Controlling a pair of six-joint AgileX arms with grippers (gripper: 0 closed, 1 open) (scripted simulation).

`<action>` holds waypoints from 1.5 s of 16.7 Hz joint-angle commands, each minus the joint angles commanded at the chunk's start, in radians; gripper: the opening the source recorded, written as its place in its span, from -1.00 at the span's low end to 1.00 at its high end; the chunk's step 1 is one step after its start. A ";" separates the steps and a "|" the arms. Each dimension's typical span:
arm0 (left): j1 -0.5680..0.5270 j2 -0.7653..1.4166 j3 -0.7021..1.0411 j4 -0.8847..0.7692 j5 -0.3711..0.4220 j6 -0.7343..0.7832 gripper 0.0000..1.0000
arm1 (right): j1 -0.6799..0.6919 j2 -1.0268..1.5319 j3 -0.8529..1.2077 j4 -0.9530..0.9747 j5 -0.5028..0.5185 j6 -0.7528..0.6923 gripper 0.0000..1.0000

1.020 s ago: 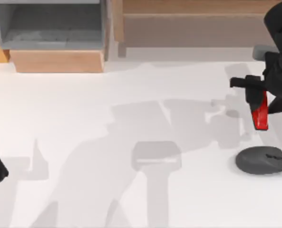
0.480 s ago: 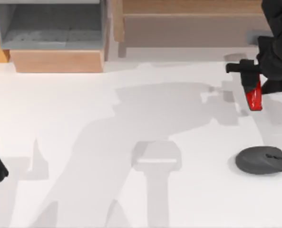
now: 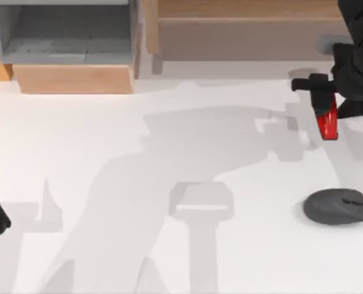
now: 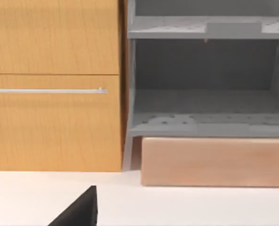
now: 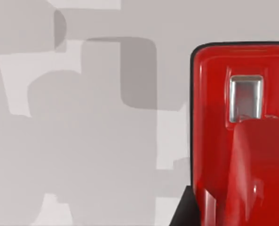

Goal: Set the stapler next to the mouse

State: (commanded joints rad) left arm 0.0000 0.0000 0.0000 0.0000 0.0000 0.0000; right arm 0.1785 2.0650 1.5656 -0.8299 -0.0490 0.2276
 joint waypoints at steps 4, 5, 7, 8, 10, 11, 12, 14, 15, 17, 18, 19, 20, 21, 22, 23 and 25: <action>0.000 0.000 0.000 0.000 0.000 0.000 1.00 | -0.003 -0.008 -0.011 -0.015 0.003 0.000 -1.00; 0.000 0.000 0.000 0.000 0.000 0.000 1.00 | -0.003 -0.007 -0.016 -0.021 0.005 0.001 -1.00; 0.000 0.000 0.000 0.000 0.000 0.000 1.00 | -0.005 0.000 -0.026 -0.032 0.007 0.001 -1.00; 0.000 0.000 0.000 0.000 0.000 0.000 1.00 | -0.005 0.004 -0.031 -0.037 0.009 0.002 -1.00; 0.000 0.000 0.000 0.000 0.000 0.000 1.00 | -0.006 0.014 -0.038 -0.040 0.011 0.003 -1.00; 0.000 0.000 0.000 0.000 0.000 0.000 1.00 | -0.006 0.018 -0.040 -0.039 0.012 0.003 -1.00; 0.000 0.000 0.000 0.000 0.000 0.000 1.00 | -0.006 0.022 -0.039 -0.034 0.012 0.004 -1.00; 0.000 0.000 0.000 0.000 0.000 0.000 1.00 | -0.006 0.030 -0.034 -0.016 0.011 0.005 -1.00; 0.000 0.000 0.000 0.000 0.000 0.000 1.00 | -0.006 0.034 -0.029 -0.003 0.010 0.005 -1.00; 0.000 0.000 0.000 0.000 0.000 0.000 1.00 | -0.005 0.041 -0.019 0.028 0.008 0.005 -1.00; 0.000 0.000 0.000 0.000 0.000 0.000 1.00 | -0.004 0.045 -0.014 0.045 0.006 0.005 -1.00; 0.000 0.000 0.000 0.000 0.000 0.000 1.00 | -0.003 0.050 -0.010 0.061 0.005 0.005 -1.00; 0.000 0.000 0.000 0.000 0.000 0.000 1.00 | -0.003 0.056 -0.010 0.075 0.003 0.005 -1.00; 0.000 0.000 0.000 0.000 0.000 0.000 1.00 | -0.002 0.065 -0.013 0.085 0.002 0.005 -1.00; 0.000 0.000 0.000 0.000 0.000 0.000 1.00 | -0.002 0.076 -0.020 0.091 0.001 0.005 -1.00; 0.000 0.000 0.000 0.000 0.000 0.000 1.00 | -0.002 0.083 -0.026 0.092 0.001 0.005 -1.00; 0.000 0.000 0.000 0.000 0.000 0.000 1.00 | -0.002 0.083 -0.026 0.092 0.001 0.005 -1.00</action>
State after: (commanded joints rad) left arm 0.0000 0.0000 0.0000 0.0000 0.0000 0.0000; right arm 0.1768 2.1477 1.5391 -0.7381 -0.0480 0.2322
